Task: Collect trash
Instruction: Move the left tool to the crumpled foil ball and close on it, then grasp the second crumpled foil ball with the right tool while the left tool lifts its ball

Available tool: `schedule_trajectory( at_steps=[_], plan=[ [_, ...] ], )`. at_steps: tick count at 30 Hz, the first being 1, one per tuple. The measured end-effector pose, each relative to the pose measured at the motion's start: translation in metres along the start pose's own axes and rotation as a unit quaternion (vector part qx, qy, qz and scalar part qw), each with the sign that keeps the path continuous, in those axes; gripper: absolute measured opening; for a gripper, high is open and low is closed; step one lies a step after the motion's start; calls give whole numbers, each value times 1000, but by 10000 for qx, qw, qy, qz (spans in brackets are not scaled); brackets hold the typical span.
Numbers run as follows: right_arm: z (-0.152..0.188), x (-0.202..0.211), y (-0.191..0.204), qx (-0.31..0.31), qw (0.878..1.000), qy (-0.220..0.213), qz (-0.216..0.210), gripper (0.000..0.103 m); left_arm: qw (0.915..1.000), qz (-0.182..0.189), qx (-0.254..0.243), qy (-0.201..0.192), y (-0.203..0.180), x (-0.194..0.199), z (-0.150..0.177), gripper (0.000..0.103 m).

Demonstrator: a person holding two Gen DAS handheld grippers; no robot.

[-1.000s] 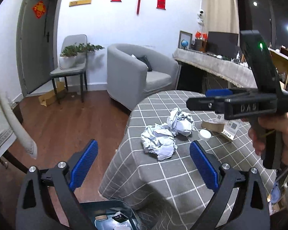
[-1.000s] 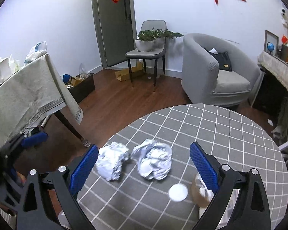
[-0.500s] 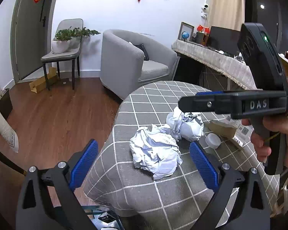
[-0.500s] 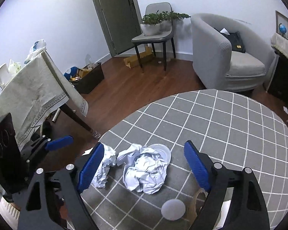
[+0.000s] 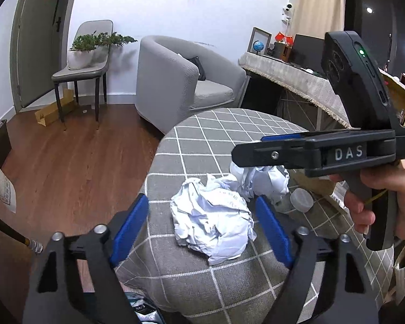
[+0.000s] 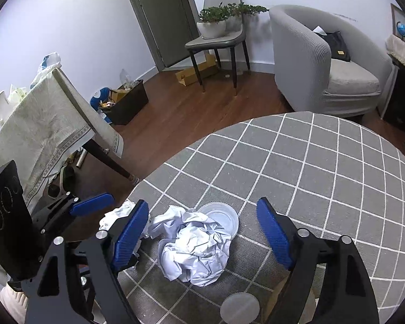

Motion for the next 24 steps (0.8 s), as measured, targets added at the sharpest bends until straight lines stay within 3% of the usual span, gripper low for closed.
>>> schedule_trajectory(
  at_steps=[5,14,17,21,24],
  plan=[
    [2,-3,5,28,10000,70,-4,80,9999,131,59,86,-1,-1,4,60],
    [11,-8,9,-97,9997,191,-101,71,9996,-28,288,-17,5,19,8,58],
    [18,-9,8,-90,9996,244,85,63,9994,-66,338,-69,7,31,11,58],
    [23,1,14,-79,9998,36,162,52,9989,-249,401,-16,10,43,17,58],
    [27,10,24,37,9998,-81,202,52,9984,-405,384,12,10,53,21,58]
  ],
)
Point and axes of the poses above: each gripper's, at about its wrist camera, not at the fingertips, and x roughly against the way its jaws point, y to its left, z to its underside, the point moved 1 cm from there along -x, roughly the way its jaws point, and after that the axes turned 4 degrees about z, right-handed, at the moved point
